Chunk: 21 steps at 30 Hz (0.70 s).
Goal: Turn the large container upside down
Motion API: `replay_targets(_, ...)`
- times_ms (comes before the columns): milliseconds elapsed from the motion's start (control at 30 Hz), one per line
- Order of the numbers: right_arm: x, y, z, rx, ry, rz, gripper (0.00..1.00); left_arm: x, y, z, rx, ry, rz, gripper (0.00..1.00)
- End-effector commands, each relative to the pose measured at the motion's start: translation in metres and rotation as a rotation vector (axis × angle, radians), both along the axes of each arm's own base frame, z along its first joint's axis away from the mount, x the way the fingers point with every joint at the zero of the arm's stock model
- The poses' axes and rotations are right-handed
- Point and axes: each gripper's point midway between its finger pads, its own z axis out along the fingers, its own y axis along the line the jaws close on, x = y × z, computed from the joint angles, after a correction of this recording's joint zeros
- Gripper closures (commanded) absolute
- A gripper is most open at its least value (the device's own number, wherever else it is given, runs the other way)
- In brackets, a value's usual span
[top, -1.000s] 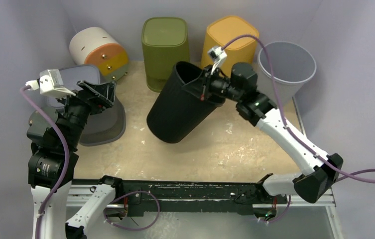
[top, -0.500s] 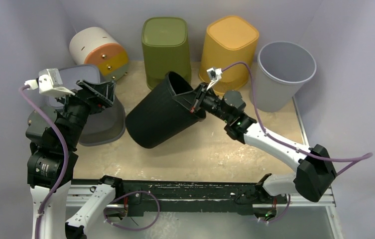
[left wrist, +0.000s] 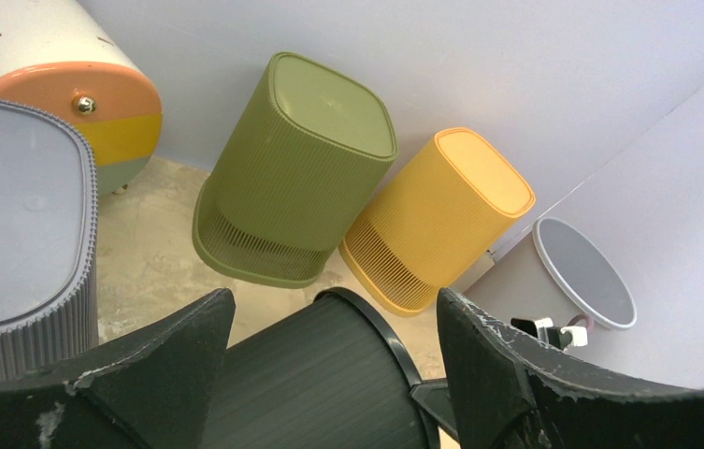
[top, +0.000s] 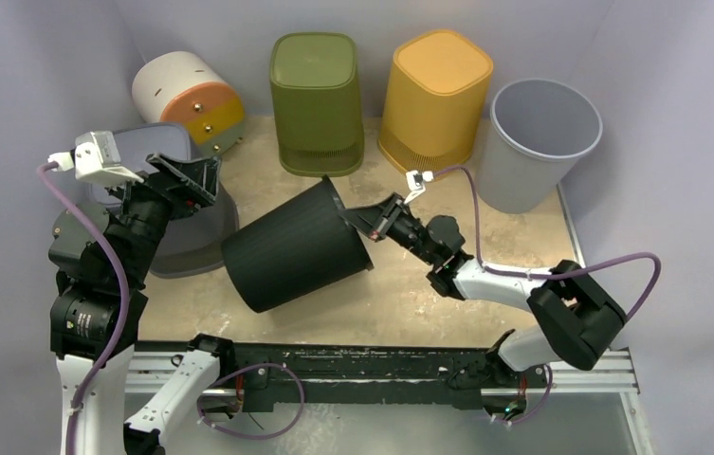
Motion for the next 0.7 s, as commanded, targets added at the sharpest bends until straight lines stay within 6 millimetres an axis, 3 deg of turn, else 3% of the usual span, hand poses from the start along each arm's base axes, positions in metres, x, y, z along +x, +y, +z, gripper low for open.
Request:
replay_targets(0, 0.007, -0.039, 0.002, 0.18, 0.045, -0.063, 1.0, -0.004, 0.003, 0.016, 0.005, -0.044, 0.01, 0.23)
replay_targets(533, 0.013, -0.13, -0.134, 0.212, 0.34, -0.186, 1.0, 0.004, 0.004, 0.002, 0.022, -0.004, 0.021, 0.23)
replay_targets(600, 0.016, -0.132, -0.156, 0.196, 0.416, -0.181, 1.0, 0.005, 0.005, -0.002, 0.025, 0.005, 0.025, 0.23)
replay_targets(667, 0.019, -0.132, -0.166, 0.172, 0.42, -0.196, 1.0, 0.006, 0.005, -0.005, 0.029, 0.015, 0.028, 0.23)
